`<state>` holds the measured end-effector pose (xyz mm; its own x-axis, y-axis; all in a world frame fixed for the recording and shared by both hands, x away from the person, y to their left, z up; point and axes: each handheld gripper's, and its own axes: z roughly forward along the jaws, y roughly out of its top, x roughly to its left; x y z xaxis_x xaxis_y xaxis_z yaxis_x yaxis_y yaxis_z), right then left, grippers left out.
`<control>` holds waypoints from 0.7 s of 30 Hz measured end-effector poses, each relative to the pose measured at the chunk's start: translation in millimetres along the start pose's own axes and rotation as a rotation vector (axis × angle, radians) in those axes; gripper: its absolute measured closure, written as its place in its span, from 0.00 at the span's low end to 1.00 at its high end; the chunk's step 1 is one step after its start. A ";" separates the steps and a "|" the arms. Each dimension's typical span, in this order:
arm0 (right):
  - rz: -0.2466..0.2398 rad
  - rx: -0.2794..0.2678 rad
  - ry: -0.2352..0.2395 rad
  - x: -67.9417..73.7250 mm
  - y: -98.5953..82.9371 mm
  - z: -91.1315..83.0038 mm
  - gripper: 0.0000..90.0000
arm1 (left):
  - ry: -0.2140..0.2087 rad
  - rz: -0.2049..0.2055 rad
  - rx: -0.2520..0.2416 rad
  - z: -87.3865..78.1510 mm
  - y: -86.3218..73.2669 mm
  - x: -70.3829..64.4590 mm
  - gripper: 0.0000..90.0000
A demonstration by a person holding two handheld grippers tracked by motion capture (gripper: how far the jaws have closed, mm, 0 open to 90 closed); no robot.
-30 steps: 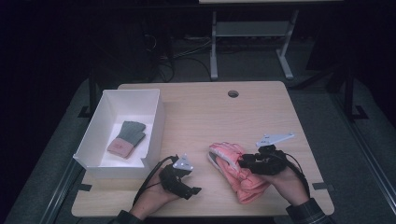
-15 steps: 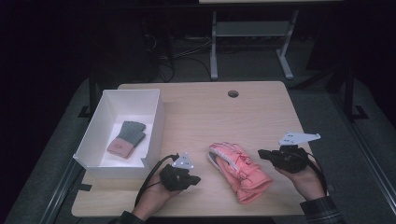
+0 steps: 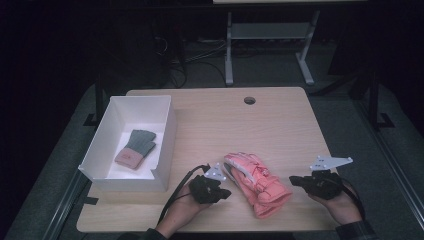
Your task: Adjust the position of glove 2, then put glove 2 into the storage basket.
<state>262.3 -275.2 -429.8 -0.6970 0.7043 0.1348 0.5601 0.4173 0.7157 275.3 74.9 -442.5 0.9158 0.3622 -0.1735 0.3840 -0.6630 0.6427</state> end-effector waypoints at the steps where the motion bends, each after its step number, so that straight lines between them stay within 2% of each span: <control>1: 0.004 0.014 0.003 1.1 -2.5 1.1 1.00 | -0.005 -0.006 0.002 5.8 2.8 -1.1 1.00; 5: -0.008 0.069 0.030 8.5 -9.9 9.6 1.00 | -0.007 0.006 0.014 19.7 12.3 -2.6 1.00; 8: -0.024 0.088 0.051 15.8 -11.0 15.3 1.00 | -0.005 0.016 0.021 26.6 18.5 -2.3 1.00; 13: -0.043 0.088 0.072 22.5 -10.9 19.2 1.00 | 0.004 0.007 0.018 31.7 23.5 -1.1 1.00; 14: -0.040 0.086 0.075 23.1 -10.8 19.3 1.00 | 0.007 0.020 0.029 30.6 24.1 0.9 1.00; 15: -0.038 0.085 0.080 23.8 -10.5 19.4 1.00 | 0.011 0.000 0.014 31.1 24.0 0.6 1.00; 21: -0.052 0.077 0.118 29.6 -8.2 24.2 1.00 | 0.020 -0.002 0.022 25.3 21.8 8.9 1.00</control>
<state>248.0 -243.9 -448.3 -0.7715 0.6097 0.1818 0.5513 0.4979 0.6694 294.8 47.1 -448.9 0.9125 0.3767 -0.1593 0.3885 -0.6763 0.6258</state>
